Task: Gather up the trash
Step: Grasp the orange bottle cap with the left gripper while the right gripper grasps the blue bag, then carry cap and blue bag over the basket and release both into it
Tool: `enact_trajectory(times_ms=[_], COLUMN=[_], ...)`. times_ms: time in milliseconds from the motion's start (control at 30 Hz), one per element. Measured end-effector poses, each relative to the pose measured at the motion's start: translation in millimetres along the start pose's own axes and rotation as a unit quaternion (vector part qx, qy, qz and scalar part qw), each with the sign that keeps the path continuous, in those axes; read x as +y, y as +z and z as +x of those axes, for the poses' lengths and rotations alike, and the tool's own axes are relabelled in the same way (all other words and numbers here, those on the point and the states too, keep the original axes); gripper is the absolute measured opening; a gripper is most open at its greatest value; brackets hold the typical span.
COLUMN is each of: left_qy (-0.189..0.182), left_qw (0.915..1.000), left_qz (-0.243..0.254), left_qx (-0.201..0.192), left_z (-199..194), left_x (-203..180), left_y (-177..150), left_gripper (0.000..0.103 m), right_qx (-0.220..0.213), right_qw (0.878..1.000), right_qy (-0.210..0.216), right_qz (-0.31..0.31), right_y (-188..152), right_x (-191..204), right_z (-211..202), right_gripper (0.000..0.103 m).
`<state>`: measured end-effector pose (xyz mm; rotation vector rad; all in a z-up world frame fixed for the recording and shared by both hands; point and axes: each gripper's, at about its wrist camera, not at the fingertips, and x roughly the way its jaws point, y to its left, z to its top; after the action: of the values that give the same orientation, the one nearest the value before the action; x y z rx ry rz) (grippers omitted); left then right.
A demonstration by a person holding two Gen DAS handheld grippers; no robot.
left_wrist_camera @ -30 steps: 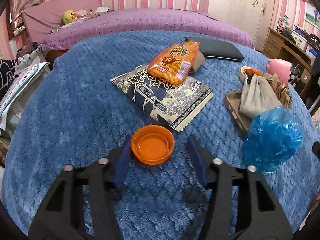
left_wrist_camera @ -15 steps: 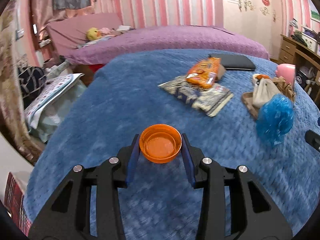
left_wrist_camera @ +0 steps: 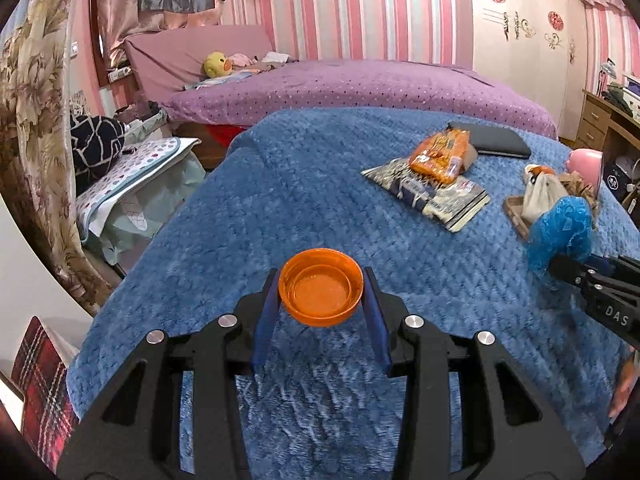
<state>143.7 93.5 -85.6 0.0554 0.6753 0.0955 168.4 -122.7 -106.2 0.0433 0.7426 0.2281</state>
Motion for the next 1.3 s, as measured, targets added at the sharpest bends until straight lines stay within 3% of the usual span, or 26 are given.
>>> enact_trajectory(times_ms=[267, 633, 967, 1300], left_qy=[-0.023, -0.099, -0.174, -0.229], left_qw=[0.9993, 0.9919, 0.9762, 0.9589], left_qz=[0.013, 0.062, 0.118, 0.159], left_qx=[-0.028, -0.051, -0.053, -0.051], left_z=[-27, -70, -103, -124], left_x=[-45, -161, -287, -390], left_y=[10, 16, 11, -4], left_gripper=[0.039, 0.039, 0.039, 0.039], right_qx=[-0.033, -0.064, -0.078, -0.081], right_qw=[0.999, 0.992, 0.971, 0.955], right_qy=[-0.014, -0.096, -0.185, -0.224], right_qz=[-0.009, 0.042, 0.125, 0.174], right_y=[-7, -30, -81, -121], right_x=[-43, -165, -289, -354], right_z=[-56, -148, -221, -248], right_gripper=[0.029, 0.029, 0.029, 0.029])
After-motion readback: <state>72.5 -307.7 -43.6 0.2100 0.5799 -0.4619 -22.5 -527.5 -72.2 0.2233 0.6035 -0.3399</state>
